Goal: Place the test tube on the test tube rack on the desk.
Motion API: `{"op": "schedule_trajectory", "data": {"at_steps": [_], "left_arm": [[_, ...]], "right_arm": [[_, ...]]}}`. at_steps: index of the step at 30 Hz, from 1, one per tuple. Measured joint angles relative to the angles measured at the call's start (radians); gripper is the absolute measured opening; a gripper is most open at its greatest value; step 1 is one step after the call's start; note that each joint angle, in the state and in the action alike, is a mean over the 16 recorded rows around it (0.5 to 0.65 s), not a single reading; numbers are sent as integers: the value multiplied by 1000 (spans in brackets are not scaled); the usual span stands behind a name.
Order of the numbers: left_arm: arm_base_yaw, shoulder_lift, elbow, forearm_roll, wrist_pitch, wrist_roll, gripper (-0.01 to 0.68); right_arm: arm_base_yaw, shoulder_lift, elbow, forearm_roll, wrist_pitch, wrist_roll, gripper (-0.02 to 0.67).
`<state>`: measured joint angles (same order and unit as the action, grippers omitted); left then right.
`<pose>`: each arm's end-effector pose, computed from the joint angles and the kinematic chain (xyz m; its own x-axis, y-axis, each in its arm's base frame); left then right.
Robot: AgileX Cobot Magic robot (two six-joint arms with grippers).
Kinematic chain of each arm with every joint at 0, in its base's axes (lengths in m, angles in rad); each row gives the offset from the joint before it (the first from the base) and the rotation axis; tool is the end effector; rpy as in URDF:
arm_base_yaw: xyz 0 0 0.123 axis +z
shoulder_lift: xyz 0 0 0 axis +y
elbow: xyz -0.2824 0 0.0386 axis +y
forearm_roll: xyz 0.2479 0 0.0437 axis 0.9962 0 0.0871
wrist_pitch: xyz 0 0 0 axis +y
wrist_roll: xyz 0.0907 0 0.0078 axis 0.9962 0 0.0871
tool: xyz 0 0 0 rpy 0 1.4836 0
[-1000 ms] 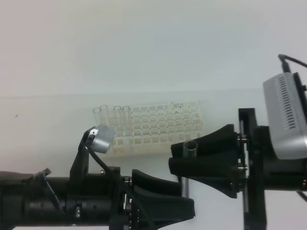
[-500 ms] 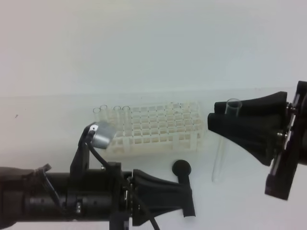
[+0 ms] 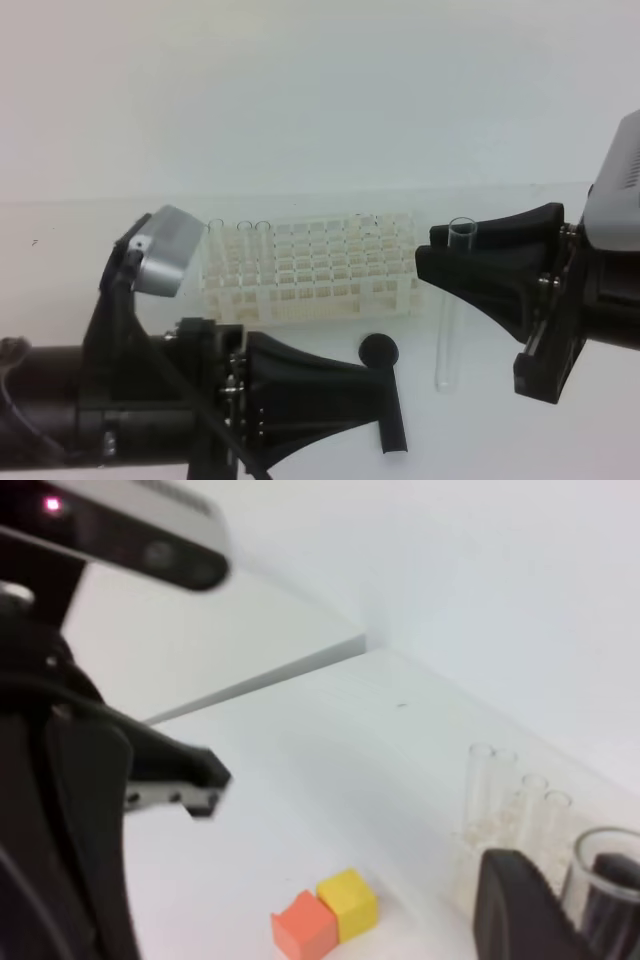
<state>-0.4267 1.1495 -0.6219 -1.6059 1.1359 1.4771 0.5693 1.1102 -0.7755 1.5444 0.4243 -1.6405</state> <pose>0.1404 -0.1545 0.2958 -0.4862 0.1394 -0.8626 0.8737 0.0597 -0.4828 0.1799 0.1598 0.3317 -0.1336 -0.1921 -0.9722 -0.8436 0.5369 0.0098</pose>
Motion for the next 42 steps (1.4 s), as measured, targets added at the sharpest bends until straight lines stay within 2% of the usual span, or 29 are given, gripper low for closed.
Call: {"op": "schedule_trajectory", "data": {"at_steps": [12, 20, 24, 28, 32, 42], "left_arm": [[0, -356, 107, 115, -223, -235, 0], [0, -532, 258, 69, -583, -280, 0], [0, -573, 314, 34, -761, -277, 0], [0, -584, 346, -2, -879, -269, -1], [0, -585, 359, -29, -920, -262, -1], [0, -585, 360, -45, -892, -253, -1]], "right_arm": [[0, 12, 0, -4, 24, -5, 120], [0, 12, 0, -10, 7, -26, 120], [0, 12, 0, -10, -4, -38, 120], [0, 13, 0, -8, -13, -47, 120], [0, 14, 0, -4, -17, -52, 120], [0, 21, 0, 16, -17, -59, 120]]}}
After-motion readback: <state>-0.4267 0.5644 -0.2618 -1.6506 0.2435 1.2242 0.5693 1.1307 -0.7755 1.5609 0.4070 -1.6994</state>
